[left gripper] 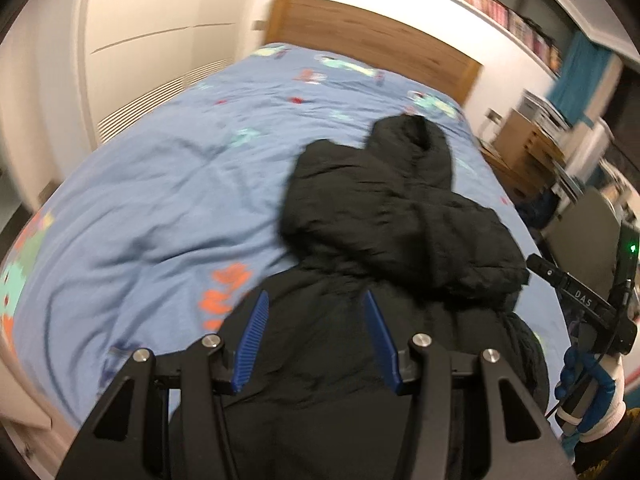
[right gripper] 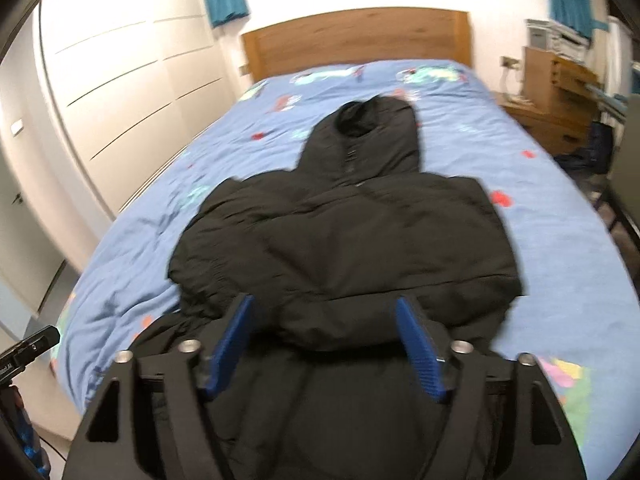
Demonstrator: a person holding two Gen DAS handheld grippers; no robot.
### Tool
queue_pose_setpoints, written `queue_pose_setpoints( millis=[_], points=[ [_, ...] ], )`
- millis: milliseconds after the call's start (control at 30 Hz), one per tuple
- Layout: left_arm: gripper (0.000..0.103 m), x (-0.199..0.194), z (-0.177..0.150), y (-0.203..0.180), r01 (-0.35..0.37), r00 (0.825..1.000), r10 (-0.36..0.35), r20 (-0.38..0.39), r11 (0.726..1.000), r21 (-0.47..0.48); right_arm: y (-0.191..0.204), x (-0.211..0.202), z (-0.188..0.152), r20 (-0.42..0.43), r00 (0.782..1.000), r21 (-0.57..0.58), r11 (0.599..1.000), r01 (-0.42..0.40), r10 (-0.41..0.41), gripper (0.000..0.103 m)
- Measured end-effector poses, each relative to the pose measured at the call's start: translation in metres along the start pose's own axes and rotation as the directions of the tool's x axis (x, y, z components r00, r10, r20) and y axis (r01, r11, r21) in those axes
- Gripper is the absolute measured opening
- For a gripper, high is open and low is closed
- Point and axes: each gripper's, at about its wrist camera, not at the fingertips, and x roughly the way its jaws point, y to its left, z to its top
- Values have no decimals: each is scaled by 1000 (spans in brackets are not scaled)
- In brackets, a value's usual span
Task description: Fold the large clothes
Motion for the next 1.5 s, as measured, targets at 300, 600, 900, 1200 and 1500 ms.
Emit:
queue_pose_setpoints(
  millis=[300,600,900,1200,1500],
  points=[
    [48,70,41,-141,121,992,-112,-50,967,223,-61,2,16,29,996,32,996,84,-85,81],
    [48,181,71,-209,169,984,-144,-103,940,296,-112,58,43,3,992,60,990,124,-124,81],
    [49,287,59,-184,129,979,-74,-188,944,303,-124,147,22,-118,985,6,992,125,-124,81],
    [49,314,50,-185,136,978,-70,-194,924,356,-130,179,4,-170,974,-17,989,146,-147,81],
    [49,249,48,-153,58,996,-34,-80,945,321,-113,115,-1,-84,991,-27,995,100,-102,81]
  ],
)
